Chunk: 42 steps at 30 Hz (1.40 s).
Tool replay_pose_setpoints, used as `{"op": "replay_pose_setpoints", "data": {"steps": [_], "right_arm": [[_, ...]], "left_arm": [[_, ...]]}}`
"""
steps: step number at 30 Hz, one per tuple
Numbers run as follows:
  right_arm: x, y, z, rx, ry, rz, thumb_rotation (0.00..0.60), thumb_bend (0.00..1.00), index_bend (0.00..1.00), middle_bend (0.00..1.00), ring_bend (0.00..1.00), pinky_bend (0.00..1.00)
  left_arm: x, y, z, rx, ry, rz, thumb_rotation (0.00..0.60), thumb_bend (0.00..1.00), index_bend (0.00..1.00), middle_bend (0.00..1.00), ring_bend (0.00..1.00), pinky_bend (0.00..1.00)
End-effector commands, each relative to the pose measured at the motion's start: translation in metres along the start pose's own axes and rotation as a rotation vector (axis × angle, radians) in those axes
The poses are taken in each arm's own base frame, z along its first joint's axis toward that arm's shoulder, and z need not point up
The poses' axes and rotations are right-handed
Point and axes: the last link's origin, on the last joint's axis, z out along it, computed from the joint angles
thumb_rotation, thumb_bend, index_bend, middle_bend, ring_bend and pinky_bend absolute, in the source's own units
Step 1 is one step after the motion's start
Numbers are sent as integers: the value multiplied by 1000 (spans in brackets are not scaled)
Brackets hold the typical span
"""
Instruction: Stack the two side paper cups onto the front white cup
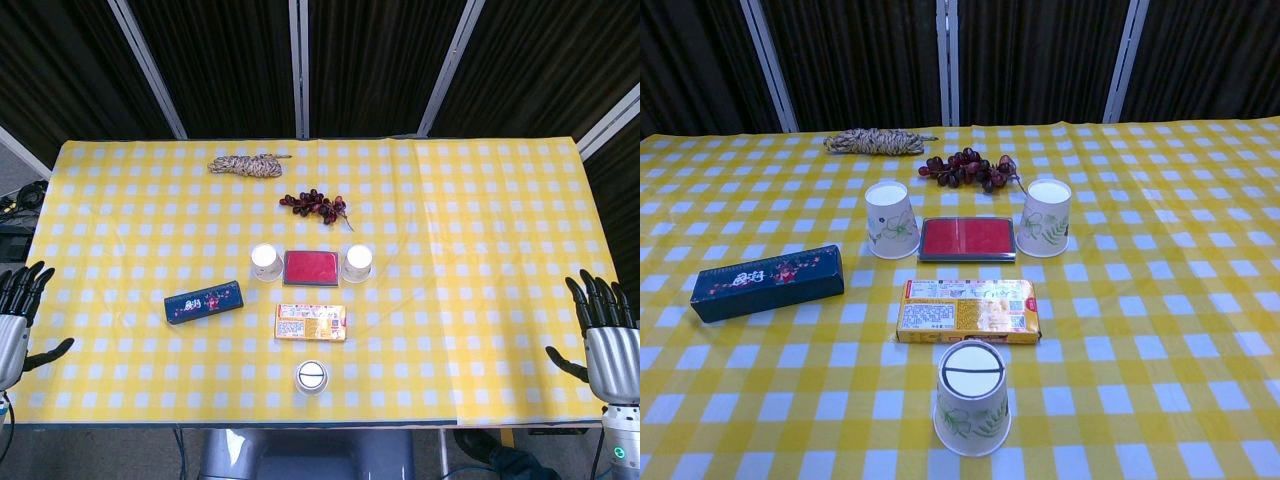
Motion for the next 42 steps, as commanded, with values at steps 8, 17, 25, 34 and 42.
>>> {"op": "replay_pose_setpoints", "data": {"steps": [8,17,25,34,42], "right_arm": [[-4,-1,1,9,-38,19,600,0,0,0,0,0],[-5,-22,56,165,-143,74,600,0,3,35,2,44],[1,-85,146,335,-291,167,600,3,62,165,111,223],[-10,-172,195,453,-387,180,600,107,150,208,190,255],[-43,-218,212,457,-445,134,600,114,175,224,204,259]], "left_arm": [[-1,2,0,1,-12,6,600,0,0,0,0,0],[-4,3,3,14,-22,19,600,0,0,0,0,0],[-15,1,9,42,-42,37,600,0,0,0,0,0],[-20,-3,18,65,-56,44,600,0,0,0,0,0],[-23,-5,21,75,-81,42,600,0,0,0,0,0]]}}
